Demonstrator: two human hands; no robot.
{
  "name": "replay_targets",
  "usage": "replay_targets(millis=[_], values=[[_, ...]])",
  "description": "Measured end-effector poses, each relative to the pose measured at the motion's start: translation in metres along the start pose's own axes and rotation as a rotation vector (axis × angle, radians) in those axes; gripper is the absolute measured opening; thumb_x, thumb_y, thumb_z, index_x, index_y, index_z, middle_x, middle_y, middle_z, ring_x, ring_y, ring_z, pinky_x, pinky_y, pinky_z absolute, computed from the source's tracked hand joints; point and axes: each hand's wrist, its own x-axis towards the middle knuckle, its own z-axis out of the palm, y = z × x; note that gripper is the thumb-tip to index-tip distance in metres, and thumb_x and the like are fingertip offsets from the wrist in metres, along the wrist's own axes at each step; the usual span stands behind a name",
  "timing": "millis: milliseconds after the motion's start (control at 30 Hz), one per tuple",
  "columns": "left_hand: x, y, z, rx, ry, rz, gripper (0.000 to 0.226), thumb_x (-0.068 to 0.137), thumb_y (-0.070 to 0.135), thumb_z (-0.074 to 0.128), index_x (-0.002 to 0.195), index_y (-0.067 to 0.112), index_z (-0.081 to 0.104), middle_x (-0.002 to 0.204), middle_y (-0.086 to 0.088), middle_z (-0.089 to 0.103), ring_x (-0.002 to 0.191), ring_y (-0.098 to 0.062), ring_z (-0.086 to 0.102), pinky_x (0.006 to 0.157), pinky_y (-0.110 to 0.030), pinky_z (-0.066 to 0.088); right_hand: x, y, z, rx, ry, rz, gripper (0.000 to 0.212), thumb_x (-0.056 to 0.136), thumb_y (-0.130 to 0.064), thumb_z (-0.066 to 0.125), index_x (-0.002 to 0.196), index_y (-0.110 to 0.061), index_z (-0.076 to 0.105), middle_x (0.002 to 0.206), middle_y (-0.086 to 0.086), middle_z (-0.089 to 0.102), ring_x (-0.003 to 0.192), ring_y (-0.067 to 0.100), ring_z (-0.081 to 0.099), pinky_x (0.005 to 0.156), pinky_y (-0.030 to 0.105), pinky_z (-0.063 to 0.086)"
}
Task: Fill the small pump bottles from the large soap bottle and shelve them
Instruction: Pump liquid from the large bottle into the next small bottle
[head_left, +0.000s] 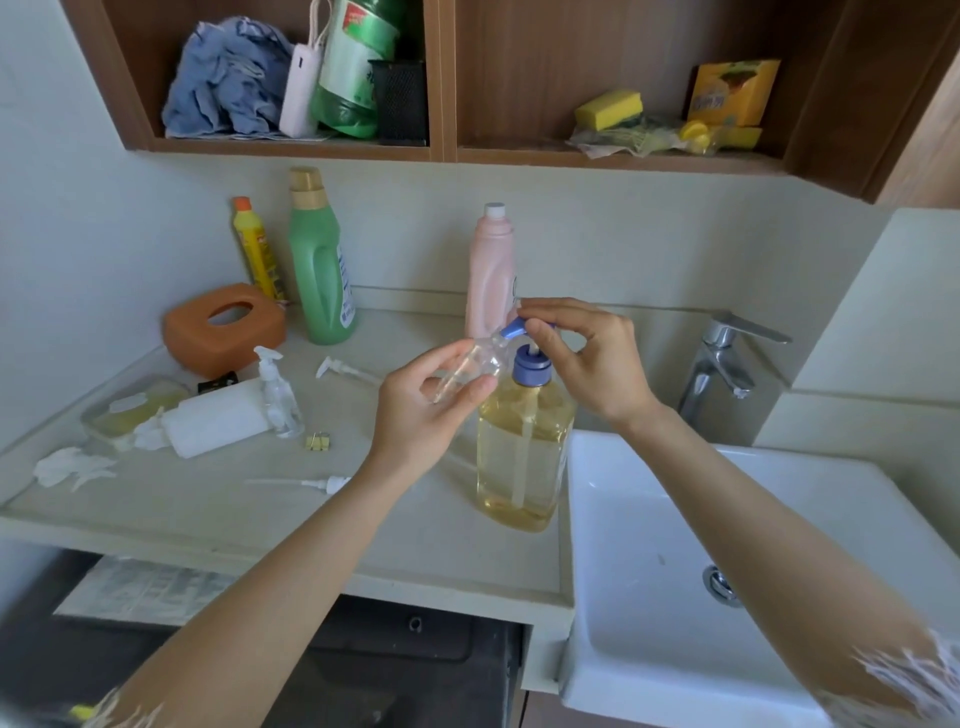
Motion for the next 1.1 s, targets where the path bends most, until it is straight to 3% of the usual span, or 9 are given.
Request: replay_targets(millis=[133,267,367,533,633,733,933,1033,1100], values=[[0.002,-0.002,0.002,-0.046,-0.009,-0.024,0.042,0.074,0.03,0.079,0.113,0.019,0.068,0.101,0.009,0.073,0.095,-0.011,0.069,0.082,-0.023,0.054,-0.005,0.003,0.009,-0.059,0.093,-0.054,0.015,0.09,-0.007,0.063,0.1,-0.003,0.074,0.104,0.005,0.072,0.103,0.01,0.061,0.096,0.019,0.044],[0.003,0.001,0.002,-0.034,-0.003,-0.02,0.033,0.07,0.027,0.076,0.101,0.025,0.066,0.096,0.004,0.07,0.084,0.003,0.065,0.073,-0.007,0.045,-0.018,0.011,0.023,-0.056,0.184,-0.124,0.019,0.091,0.002,0.057,0.106,0.0,0.07,0.112,0.003,0.065,0.11,0.013,0.058,0.1,0.024,0.043],[0.005,0.001,0.001,-0.022,-0.026,-0.005,0.033,0.069,0.022,0.074,0.1,0.018,0.064,0.093,0.001,0.07,0.08,0.002,0.064,0.071,-0.007,0.045,-0.024,0.015,0.033,-0.037,0.186,-0.133,0.022,0.094,-0.004,0.052,0.108,-0.001,0.068,0.115,0.005,0.064,0.112,0.018,0.057,0.1,0.028,0.043],[0.002,-0.005,-0.003,0.011,-0.055,-0.032,0.031,0.065,0.023,0.074,0.094,0.023,0.064,0.093,0.007,0.07,0.084,-0.002,0.064,0.072,-0.012,0.048,-0.031,0.018,0.045,-0.072,0.226,-0.114,0.023,0.09,-0.012,0.052,0.1,-0.001,0.07,0.107,0.009,0.068,0.107,0.021,0.059,0.098,0.028,0.043],[0.001,-0.005,-0.006,0.026,-0.061,-0.027,0.03,0.069,0.016,0.079,0.095,0.021,0.065,0.093,0.006,0.07,0.086,0.0,0.064,0.071,-0.009,0.046,-0.033,0.012,0.046,-0.09,0.211,-0.079,0.02,0.087,-0.007,0.057,0.1,-0.001,0.07,0.106,0.01,0.069,0.107,0.023,0.06,0.098,0.027,0.043],[0.003,-0.002,-0.008,0.076,-0.067,0.001,0.032,0.073,0.009,0.079,0.091,0.03,0.064,0.09,0.012,0.069,0.085,0.006,0.062,0.07,-0.005,0.043,-0.033,0.004,0.039,-0.119,0.161,-0.048,0.023,0.084,-0.001,0.058,0.104,-0.001,0.07,0.111,0.01,0.068,0.108,0.024,0.06,0.097,0.031,0.045],[0.004,0.007,-0.01,0.085,-0.046,0.071,0.035,0.077,0.023,0.081,0.108,0.025,0.065,0.104,0.008,0.07,0.097,-0.002,0.064,0.081,-0.011,0.046,-0.018,-0.011,0.015,-0.104,0.092,-0.042,0.034,0.082,0.003,0.047,0.109,0.001,0.068,0.116,0.012,0.066,0.112,0.027,0.059,0.099,0.033,0.045],[-0.001,0.008,-0.008,0.077,-0.02,0.085,0.04,0.077,0.029,0.079,0.114,0.022,0.065,0.108,0.013,0.069,0.1,0.0,0.064,0.085,-0.012,0.045,-0.018,-0.011,0.015,-0.09,0.087,-0.043,0.035,0.082,0.004,0.046,0.109,0.003,0.068,0.116,0.014,0.066,0.113,0.028,0.059,0.099,0.036,0.046],[-0.003,0.008,-0.006,0.076,0.002,0.097,0.043,0.076,0.031,0.078,0.116,0.022,0.065,0.108,0.016,0.068,0.097,0.002,0.064,0.085,-0.011,0.046,-0.022,-0.011,0.019,-0.067,0.093,-0.032,0.034,0.085,0.002,0.046,0.112,0.004,0.065,0.12,0.014,0.064,0.119,0.028,0.056,0.103,0.025,0.041]])
